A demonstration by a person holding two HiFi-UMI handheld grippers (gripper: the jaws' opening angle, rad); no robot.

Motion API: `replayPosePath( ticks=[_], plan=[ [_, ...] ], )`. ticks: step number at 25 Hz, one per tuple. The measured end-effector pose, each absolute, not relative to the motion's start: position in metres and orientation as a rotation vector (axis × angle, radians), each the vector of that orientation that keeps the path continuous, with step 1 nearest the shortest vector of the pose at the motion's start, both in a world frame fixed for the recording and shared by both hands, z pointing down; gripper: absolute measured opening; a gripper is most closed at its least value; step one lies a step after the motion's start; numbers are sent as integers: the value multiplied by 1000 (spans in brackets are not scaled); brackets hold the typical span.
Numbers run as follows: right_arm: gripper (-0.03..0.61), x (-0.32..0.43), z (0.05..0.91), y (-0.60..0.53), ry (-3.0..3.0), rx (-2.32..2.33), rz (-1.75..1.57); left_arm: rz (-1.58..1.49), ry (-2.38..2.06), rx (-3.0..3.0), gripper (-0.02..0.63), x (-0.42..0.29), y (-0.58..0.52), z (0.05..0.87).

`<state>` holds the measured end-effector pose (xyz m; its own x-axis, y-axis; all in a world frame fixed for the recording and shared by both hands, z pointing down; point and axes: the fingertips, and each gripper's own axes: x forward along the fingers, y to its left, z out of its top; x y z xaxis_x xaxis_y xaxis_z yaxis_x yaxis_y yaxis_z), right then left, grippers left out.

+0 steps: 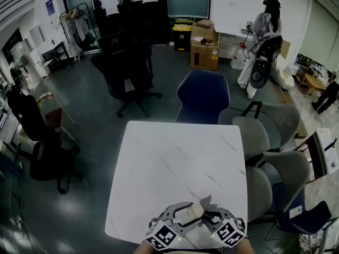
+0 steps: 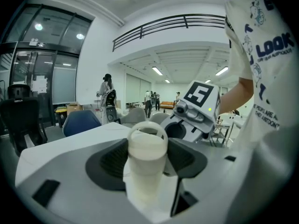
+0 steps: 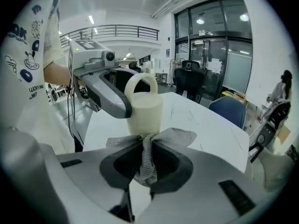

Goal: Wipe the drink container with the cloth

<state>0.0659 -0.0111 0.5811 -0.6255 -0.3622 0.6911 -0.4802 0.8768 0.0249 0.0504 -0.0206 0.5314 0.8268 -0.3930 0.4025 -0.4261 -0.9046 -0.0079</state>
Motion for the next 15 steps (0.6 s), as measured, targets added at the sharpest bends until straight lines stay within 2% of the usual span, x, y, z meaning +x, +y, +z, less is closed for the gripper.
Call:
replayPosePath(
  ticks=[15],
  plan=[
    [48, 65, 552, -15, -2335, 574, 101, 690, -486, 2966, 259, 48, -20, 533]
  ],
)
